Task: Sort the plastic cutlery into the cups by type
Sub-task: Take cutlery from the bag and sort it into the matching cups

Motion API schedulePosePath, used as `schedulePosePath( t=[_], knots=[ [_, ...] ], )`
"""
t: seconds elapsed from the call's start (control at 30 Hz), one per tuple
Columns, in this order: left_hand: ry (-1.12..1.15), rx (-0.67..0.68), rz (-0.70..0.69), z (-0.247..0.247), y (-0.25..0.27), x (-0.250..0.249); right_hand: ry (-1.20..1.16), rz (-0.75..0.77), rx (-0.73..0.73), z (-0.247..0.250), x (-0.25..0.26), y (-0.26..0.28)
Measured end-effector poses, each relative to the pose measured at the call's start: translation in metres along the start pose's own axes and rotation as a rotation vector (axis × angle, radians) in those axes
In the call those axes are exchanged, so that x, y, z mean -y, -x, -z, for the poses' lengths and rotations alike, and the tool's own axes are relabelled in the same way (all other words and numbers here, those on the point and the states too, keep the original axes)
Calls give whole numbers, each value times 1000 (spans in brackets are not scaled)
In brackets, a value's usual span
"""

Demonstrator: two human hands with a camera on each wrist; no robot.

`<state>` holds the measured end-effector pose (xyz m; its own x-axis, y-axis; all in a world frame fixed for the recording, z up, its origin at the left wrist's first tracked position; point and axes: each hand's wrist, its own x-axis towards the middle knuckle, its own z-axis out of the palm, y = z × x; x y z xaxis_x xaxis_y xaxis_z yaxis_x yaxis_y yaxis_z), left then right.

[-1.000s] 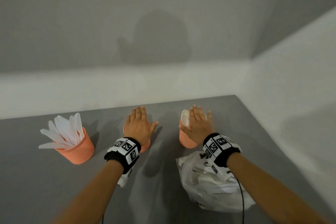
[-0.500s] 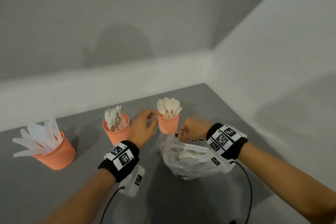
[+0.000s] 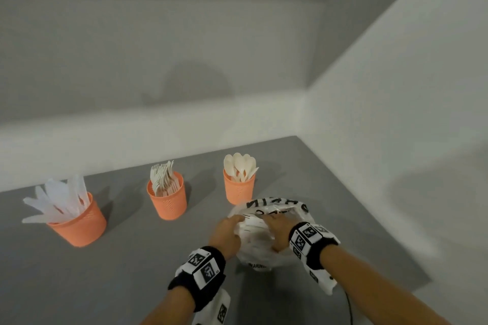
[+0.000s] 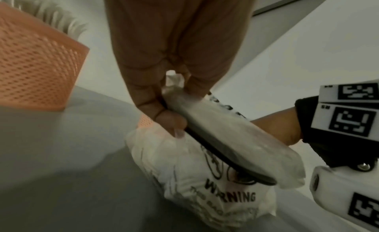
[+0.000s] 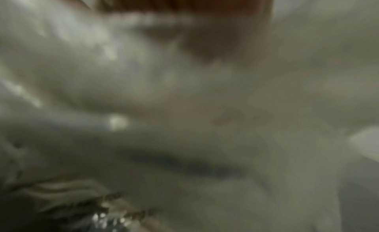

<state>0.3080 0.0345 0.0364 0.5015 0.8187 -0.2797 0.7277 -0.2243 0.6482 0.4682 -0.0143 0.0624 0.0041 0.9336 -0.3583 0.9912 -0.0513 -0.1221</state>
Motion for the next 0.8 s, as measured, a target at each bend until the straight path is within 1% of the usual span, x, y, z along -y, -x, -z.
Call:
schedulePosePath(
  t=[0.03,0.07,0.17,0.23,0.4,0.5,0.57,0.67,0.8],
  knots=[
    [-15,17,-11,4,-1,-1,7,-11,22,3,-1,-2],
    [-26,37,-12,7,1,-1,-8,-18,76,4,-2,-6],
    [-12,52,-7,17,4,-2,-64,-87,273,2,-8,-21],
    [19,38,-2,19,6,0,-123,-123,316,-2,-10,-30],
    [42,2,15,19,9,1,-258,-113,303,-11,-19,-43],
    [21,-26,22,18,11,0,-203,-88,272,-18,-18,-47],
    [-1,-40,29,18,12,0,-167,-71,287,-18,-16,-49],
    [-8,-43,30,19,14,1,-170,-64,325,-19,-17,-51],
    [-37,-74,3,23,16,1,-227,-106,311,-22,-14,-51]
  ],
)
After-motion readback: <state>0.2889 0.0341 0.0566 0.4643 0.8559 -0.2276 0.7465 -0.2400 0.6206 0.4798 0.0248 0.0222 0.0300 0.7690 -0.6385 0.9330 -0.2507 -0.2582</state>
